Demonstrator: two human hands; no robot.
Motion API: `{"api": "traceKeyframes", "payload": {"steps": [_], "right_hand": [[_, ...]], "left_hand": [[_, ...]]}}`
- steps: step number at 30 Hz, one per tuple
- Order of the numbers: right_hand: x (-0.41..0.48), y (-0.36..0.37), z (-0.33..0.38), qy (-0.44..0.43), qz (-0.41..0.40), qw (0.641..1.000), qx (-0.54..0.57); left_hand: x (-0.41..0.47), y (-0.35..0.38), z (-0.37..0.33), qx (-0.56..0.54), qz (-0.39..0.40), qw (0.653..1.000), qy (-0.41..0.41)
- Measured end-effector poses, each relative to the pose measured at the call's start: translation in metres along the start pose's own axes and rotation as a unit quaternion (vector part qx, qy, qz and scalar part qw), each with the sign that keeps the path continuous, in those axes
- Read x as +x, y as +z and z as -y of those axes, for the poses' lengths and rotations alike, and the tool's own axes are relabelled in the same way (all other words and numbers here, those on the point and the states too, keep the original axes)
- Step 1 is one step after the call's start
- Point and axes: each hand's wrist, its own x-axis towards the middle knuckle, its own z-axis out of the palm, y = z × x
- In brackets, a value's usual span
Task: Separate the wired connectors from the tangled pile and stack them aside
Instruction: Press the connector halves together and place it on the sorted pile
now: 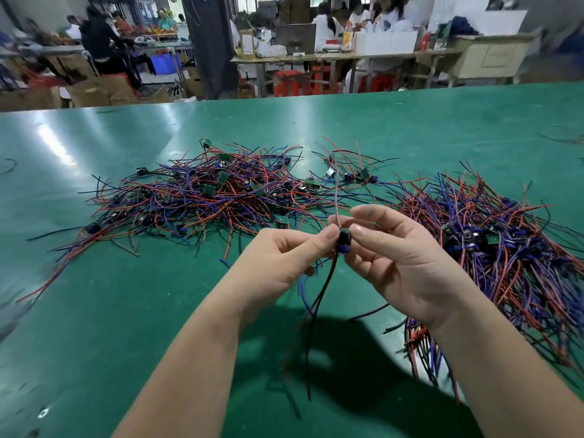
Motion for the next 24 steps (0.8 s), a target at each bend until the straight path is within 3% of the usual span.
{"api": "traceKeyframes", "payload": {"steps": [3, 10, 19, 22, 24], "right_hand": [[0.000, 0.000, 0.000, 0.012, -0.004, 1.000, -0.008], [0.002, -0.001, -0.004, 0.084, -0.039, 0.993, -0.072], [-0.001, 0.002, -0.013, 0.083, -0.056, 0.987, -0.125], [0.002, 0.001, -0.011, 0.069, -0.075, 0.992, -0.076], [0.005, -0.001, -0.010, 0.050, -0.085, 0.995, -0.035]], "left_hand": [[-0.001, 0.001, -0.005, -0.016, 0.008, 0.998, 0.053], [0.007, 0.003, 0.009, -0.075, -0.113, 0.990, 0.042], [0.008, 0.009, 0.010, -0.091, -0.130, 0.985, 0.067], [0.009, 0.008, 0.011, -0.079, -0.147, 0.984, 0.056], [0.008, 0.004, 0.011, -0.082, -0.107, 0.991, 0.012]]}}
